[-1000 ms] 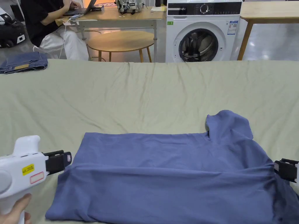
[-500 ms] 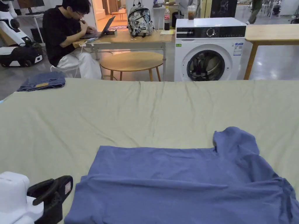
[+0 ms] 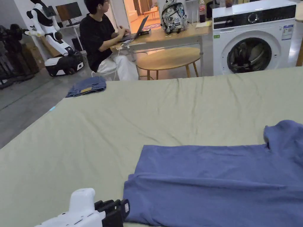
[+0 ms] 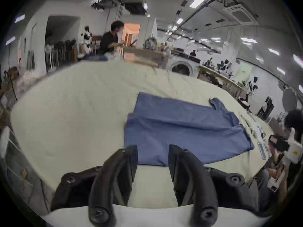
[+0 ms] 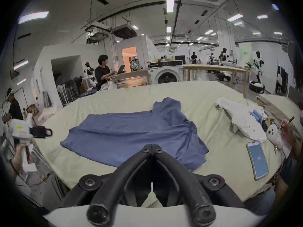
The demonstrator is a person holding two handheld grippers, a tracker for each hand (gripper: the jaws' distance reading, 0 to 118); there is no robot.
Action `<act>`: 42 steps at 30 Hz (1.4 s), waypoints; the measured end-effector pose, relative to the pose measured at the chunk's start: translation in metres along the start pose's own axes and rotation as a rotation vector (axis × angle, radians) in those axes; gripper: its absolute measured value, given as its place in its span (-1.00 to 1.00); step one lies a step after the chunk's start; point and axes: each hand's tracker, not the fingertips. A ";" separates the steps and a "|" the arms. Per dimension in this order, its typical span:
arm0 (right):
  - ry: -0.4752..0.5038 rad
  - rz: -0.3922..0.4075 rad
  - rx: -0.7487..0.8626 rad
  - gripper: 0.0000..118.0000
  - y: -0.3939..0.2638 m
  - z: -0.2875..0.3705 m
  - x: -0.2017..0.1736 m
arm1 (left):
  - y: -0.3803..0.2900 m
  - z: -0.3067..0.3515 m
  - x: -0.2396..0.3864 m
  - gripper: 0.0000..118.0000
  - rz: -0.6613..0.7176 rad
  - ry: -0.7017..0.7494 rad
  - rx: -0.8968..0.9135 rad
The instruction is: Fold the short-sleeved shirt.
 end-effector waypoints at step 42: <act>-0.328 -0.155 -0.221 -0.95 -0.013 -0.053 0.091 | 0.011 0.017 0.029 -1.00 -0.033 -0.003 -0.040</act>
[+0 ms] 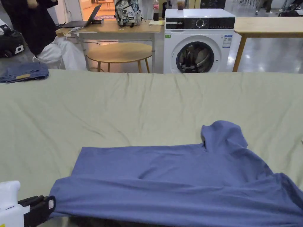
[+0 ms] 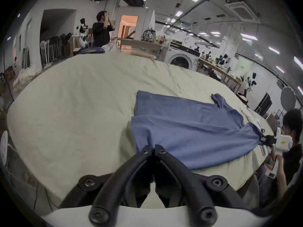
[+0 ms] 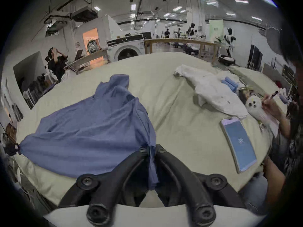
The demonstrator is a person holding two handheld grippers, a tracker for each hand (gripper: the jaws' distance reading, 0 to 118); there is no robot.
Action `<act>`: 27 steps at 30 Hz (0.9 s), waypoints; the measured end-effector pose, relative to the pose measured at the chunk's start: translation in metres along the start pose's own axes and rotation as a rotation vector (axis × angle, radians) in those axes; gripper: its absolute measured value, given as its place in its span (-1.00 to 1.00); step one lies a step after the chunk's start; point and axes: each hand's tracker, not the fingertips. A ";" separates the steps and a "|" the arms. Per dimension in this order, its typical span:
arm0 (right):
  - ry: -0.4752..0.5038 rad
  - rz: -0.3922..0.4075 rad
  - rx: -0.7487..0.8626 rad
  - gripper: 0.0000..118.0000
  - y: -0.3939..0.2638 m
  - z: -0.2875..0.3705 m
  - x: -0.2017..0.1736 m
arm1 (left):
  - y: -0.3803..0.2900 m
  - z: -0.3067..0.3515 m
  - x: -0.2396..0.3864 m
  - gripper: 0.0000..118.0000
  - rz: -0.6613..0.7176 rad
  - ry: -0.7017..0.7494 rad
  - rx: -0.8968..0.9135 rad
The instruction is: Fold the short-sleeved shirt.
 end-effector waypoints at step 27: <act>0.041 0.073 0.313 -0.14 -0.039 0.132 0.003 | -0.027 0.118 0.041 -0.32 -0.178 0.047 0.380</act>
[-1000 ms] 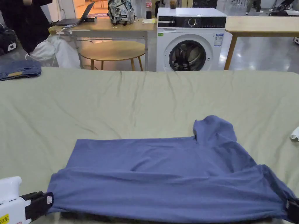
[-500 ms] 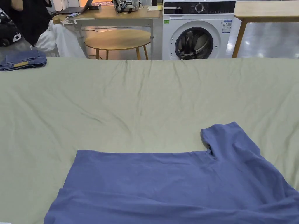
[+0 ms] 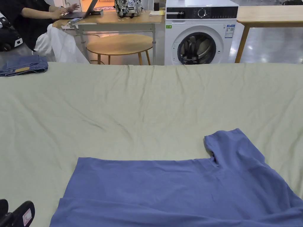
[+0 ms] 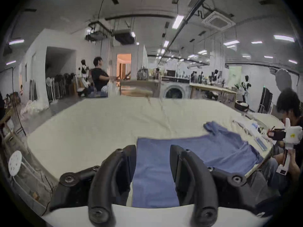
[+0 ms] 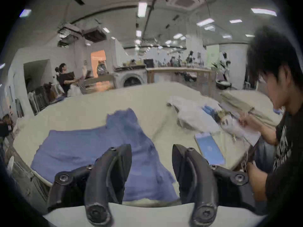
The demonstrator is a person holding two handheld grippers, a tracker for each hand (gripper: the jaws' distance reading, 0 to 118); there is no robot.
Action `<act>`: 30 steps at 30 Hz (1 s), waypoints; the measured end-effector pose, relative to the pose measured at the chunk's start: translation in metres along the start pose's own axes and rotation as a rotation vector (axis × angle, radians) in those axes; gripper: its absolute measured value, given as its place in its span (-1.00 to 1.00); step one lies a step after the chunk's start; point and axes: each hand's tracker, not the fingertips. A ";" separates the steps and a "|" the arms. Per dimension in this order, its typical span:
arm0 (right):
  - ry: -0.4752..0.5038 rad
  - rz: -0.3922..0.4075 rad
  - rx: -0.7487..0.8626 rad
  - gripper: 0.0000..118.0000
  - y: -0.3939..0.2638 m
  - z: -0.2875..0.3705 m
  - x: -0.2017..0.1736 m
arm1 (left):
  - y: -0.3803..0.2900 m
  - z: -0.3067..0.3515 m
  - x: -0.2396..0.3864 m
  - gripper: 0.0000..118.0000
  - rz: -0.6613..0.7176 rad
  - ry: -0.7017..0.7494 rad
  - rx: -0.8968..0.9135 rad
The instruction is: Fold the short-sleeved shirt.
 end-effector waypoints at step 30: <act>0.150 0.038 -0.239 -1.00 -0.006 -0.076 -0.018 | -0.029 -0.375 -0.051 -0.25 0.126 -0.017 -0.695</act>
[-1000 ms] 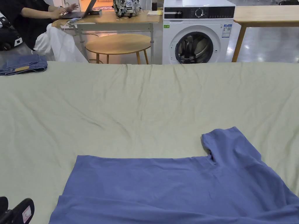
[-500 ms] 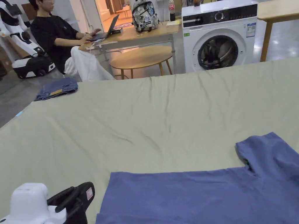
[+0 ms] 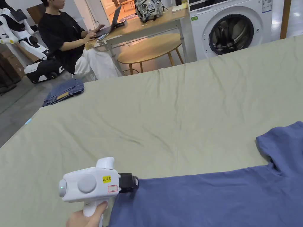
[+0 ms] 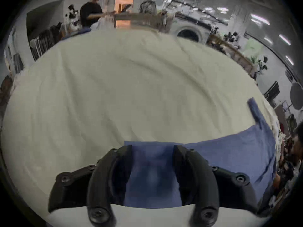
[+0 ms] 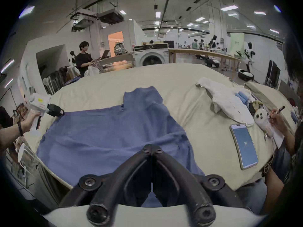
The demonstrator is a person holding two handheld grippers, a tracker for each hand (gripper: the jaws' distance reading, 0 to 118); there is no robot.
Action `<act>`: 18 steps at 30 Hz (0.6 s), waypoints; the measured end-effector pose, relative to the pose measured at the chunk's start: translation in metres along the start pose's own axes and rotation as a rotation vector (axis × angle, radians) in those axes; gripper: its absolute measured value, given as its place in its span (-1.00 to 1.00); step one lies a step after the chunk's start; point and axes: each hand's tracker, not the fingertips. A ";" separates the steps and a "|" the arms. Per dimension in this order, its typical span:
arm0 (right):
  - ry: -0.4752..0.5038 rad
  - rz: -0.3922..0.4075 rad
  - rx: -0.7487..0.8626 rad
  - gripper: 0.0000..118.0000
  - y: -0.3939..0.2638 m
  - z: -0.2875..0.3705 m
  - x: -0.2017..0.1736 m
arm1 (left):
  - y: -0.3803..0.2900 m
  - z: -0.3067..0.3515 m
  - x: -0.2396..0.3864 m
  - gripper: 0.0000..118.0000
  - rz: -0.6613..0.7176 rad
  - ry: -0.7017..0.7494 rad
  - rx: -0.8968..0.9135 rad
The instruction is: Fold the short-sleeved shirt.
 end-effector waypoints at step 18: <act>0.052 -0.037 -0.303 0.14 0.156 -0.216 0.029 | -0.004 -0.006 0.017 -1.00 -0.010 0.031 -0.044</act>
